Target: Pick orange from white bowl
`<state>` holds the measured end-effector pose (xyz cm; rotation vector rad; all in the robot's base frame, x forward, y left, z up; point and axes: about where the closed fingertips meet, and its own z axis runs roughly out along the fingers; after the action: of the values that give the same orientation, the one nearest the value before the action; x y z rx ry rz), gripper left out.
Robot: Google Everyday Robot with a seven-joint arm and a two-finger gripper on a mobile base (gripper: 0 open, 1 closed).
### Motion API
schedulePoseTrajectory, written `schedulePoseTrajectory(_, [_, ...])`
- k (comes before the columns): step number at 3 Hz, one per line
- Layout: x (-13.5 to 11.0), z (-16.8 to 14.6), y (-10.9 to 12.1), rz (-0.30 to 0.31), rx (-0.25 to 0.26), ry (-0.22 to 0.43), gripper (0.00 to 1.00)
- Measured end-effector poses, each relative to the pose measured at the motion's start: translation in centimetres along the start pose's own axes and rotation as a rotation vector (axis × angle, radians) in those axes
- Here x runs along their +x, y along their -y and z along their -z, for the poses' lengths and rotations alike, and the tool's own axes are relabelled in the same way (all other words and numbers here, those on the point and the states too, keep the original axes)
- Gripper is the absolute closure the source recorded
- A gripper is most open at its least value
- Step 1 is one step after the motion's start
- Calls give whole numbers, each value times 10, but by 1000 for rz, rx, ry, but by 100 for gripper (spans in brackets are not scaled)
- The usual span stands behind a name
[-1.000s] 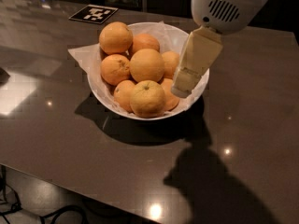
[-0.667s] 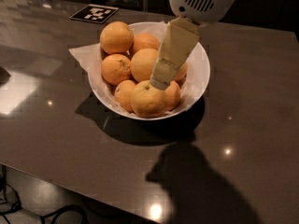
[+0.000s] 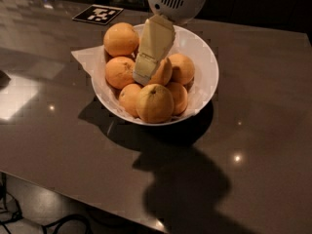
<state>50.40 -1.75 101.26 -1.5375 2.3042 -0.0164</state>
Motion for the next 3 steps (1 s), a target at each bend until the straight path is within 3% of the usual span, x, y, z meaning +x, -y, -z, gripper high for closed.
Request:
schedulePoseTrajectory(2, [-4,-35,23,-67,-45,-41,1])
schedulePoseTrajectory(3, [-6,-49,26,-83,-67,-55,19])
